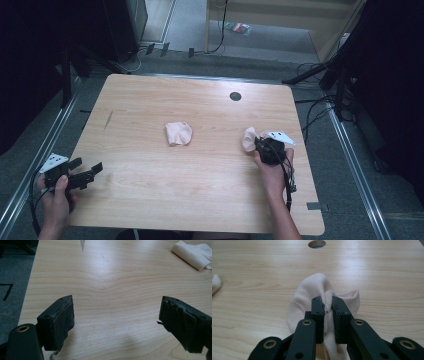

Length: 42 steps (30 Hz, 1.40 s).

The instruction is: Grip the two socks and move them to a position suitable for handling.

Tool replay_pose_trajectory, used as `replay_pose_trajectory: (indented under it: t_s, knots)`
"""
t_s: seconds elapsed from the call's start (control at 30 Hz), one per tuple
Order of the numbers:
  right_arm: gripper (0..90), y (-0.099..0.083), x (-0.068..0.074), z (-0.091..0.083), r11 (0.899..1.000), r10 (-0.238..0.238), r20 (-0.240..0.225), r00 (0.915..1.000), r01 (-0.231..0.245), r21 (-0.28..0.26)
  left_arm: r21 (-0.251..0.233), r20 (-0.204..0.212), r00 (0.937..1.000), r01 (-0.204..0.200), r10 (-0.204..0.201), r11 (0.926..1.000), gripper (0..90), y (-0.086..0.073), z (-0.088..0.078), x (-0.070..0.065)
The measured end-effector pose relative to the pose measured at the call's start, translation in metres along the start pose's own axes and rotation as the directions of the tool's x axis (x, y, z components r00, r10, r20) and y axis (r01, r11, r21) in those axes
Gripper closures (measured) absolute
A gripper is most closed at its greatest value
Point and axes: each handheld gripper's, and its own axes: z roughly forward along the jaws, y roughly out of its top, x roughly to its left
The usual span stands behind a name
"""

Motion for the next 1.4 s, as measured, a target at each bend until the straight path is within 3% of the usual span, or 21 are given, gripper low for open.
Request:
replay_pose_trajectory:
  t_s: [0.13, 0.23, 0.33, 0.43, 0.57, 0.77, 0.8, 0.83, 0.9, 0.97, 1.07, 1.17, 1.2, 1.4]
  knots:
    - [81.3, 0.003, 0.01, -0.021, 1.0, -0.015, -0.037, 0.9992, 0.014, -0.025, -0.011, -0.014, 0.9998, 0.011, -0.011, 0.9999, 13.3, 0.0, -0.002, 0.002]
    - [81.2, 0.005, 0.019, -0.033, 0.999, -0.022, -0.055, 0.9983, 0.02, -0.035, -0.017, -0.025, 0.9996, -0.01, 0.01, 0.9998, 13.3, 0.0, -0.002, -0.001]
    - [81.1, 0.006, 0.028, -0.045, 0.998, -0.034, -0.063, 0.9974, 0.031, -0.048, -0.021, -0.065, 0.9967, -0.051, 0.05, 0.9985, 13.3, 0.001, -0.004, -0.006]
    - [81.1, 0.006, 0.037, -0.054, 0.997, -0.037, -0.071, 0.9968, 0.032, -0.069, -0.035, -0.085, 0.9946, -0.064, 0.06, 0.9974, 13.3, 0.004, -0.007, -0.012]
    - [81.1, 0.005, 0.049, -0.063, 0.997, -0.025, -0.102, 0.9945, 0.017, -0.075, -0.044, -0.08, 0.9942, -0.075, 0.072, 0.9962, 13.3, 0.006, -0.007, -0.019]
    - [81.0, 0.003, 0.068, -0.071, 0.995, -0.053, -0.125, 0.9907, 0.043, -0.086, -0.061, -0.046, 0.9931, -0.11, 0.108, 0.992, 13.3, 0.011, -0.007, -0.043]
    - [81.0, 0.002, 0.072, -0.073, 0.995, -0.053, -0.131, 0.9899, 0.042, -0.087, -0.073, -0.038, 0.9899, -0.139, 0.137, 0.9876, 13.3, 0.015, -0.008, -0.055]
    - [81.0, 0.001, 0.075, -0.074, 0.995, -0.057, -0.138, 0.9889, 0.045, -0.085, -0.073, -0.038, 0.9899, -0.139, 0.137, 0.9876, 13.2, 0.015, -0.008, -0.055]
    - [81.0, -0.001, 0.083, -0.076, 0.996, -0.06, -0.158, 0.9856, 0.048, -0.081, -0.098, -0.005, 0.9884, -0.151, 0.152, 0.9836, 13.2, 0.02, -0.01, -0.072]
    - [81.0, -0.002, 0.088, -0.076, 0.996, -0.06, -0.166, 0.9844, 0.048, -0.077, -0.103, 0.005, 0.9872, -0.158, 0.16, 0.982, 13.2, 0.021, -0.01, -0.077]
    - [80.9, -0.006, 0.104, -0.08, 0.995, -0.083, -0.171, 0.9818, 0.071, -0.073, -0.114, 0.054, 0.9781, -0.194, 0.201, 0.9744, 13.2, 0.023, -0.009, -0.103]
    - [80.9, -0.009, 0.113, -0.082, 0.995, -0.089, -0.192, 0.9773, 0.078, -0.063, -0.119, 0.087, 0.9729, -0.204, 0.214, 0.9718, 13.2, 0.023, -0.007, -0.114]
    - [80.9, -0.011, 0.117, -0.083, 0.995, -0.087, -0.195, 0.977, 0.076, -0.061, -0.119, 0.123, 0.9642, -0.221, 0.235, 0.9681, 13.2, 0.024, -0.003, -0.128]
    - [80.8, -0.026, 0.14, -0.081, 0.993, -0.12, -0.237, 0.9642, 0.114, -0.038, -0.116, 0.189, 0.938, -0.273, 0.291, 0.9551, 13.2, 0.019, 0.006, -0.157]
